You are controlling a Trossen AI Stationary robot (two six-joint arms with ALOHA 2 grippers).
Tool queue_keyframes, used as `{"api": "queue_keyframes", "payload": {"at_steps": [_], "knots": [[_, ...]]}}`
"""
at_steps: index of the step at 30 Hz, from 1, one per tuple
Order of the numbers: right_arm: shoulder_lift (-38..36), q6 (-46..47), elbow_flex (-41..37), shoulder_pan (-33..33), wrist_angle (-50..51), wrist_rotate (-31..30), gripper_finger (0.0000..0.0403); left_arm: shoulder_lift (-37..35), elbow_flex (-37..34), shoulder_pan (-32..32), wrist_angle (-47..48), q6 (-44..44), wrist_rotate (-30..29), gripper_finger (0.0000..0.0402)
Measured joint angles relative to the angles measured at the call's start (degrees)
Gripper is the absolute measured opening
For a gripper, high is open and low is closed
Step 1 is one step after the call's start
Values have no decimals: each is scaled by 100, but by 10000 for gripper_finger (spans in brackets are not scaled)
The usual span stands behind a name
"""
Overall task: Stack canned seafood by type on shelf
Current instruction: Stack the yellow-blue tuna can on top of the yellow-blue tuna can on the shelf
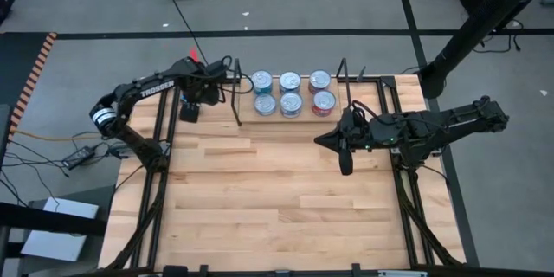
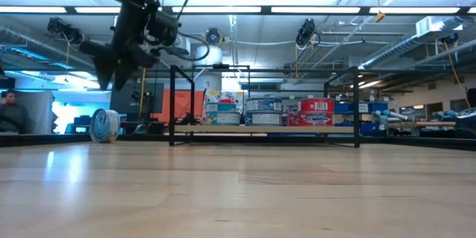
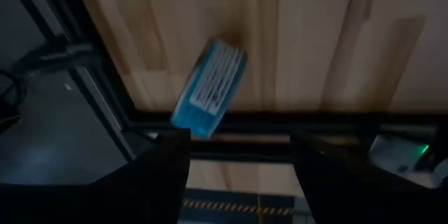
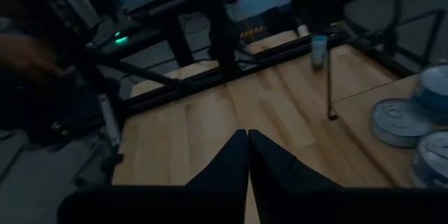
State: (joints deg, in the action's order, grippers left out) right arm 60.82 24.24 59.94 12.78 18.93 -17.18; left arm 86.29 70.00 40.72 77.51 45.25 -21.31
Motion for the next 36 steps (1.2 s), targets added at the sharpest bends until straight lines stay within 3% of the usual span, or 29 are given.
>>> {"api": "queue_keyframes", "payload": {"at_steps": [5, 11, 16, 36], "knots": [[0, -179, 0, 15, 32, 281, 23, 87, -339, 123, -306, 613, -552, 248], [0, -455, 0, 22, 155, 534, 23, 74, -529, 128, -877, 1354, -804, 248], [0, -596, 0, 22, 170, 569, 23, 74, -629, 131, -1463, 1741, -756, 248], [0, -792, 0, 22, 174, 694, 23, 598, -656, 320, -1435, 1928, -511, 248]]}}
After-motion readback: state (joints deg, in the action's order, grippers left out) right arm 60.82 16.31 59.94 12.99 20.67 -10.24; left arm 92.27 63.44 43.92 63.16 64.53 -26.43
